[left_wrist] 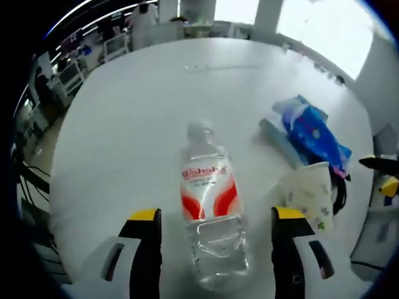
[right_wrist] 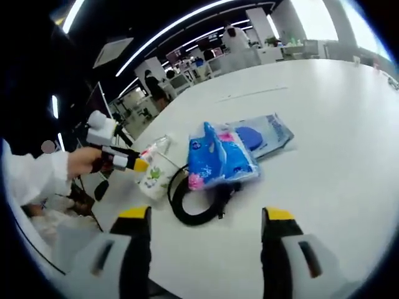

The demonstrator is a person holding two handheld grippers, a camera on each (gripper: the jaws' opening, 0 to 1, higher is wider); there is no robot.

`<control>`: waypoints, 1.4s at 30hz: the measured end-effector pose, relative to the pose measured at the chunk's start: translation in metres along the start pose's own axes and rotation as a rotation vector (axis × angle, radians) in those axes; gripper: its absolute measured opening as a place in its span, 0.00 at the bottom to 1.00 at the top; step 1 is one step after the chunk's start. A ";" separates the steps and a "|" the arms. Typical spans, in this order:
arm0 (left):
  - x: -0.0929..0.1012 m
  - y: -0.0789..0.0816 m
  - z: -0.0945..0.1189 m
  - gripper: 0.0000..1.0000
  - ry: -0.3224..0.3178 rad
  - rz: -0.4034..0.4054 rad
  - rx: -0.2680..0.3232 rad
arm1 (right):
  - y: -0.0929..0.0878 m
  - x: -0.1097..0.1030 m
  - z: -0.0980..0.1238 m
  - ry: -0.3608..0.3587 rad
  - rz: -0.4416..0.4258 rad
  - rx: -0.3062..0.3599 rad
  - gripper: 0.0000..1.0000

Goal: Arrange the tabletop items into an orderly group along one side of the table until the central work area is clear of visible clutter.

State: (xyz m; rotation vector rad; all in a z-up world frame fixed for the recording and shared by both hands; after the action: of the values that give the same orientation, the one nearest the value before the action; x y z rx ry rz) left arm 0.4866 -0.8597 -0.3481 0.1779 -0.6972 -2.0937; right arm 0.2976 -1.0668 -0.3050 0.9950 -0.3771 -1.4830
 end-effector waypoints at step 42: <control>0.007 0.025 0.032 0.34 -0.102 0.281 0.234 | 0.021 -0.012 0.010 -0.010 -0.049 0.075 0.63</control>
State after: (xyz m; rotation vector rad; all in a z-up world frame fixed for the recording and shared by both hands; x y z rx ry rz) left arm 0.4885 -0.8628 -0.3067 0.0955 -0.9709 -1.7604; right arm 0.3021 -1.0631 -0.2794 1.0635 -0.4209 -1.5282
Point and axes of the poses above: the point that each gripper's makers call its tool centre point, and the gripper's own axes: z roughly backward along the fingers, x roughly to its right, y roughly out of its top, the point moved 1 cm from there along z, roughly backward along the fingers, and after that the axes turned 6 degrees about z, right-handed, at the moved point
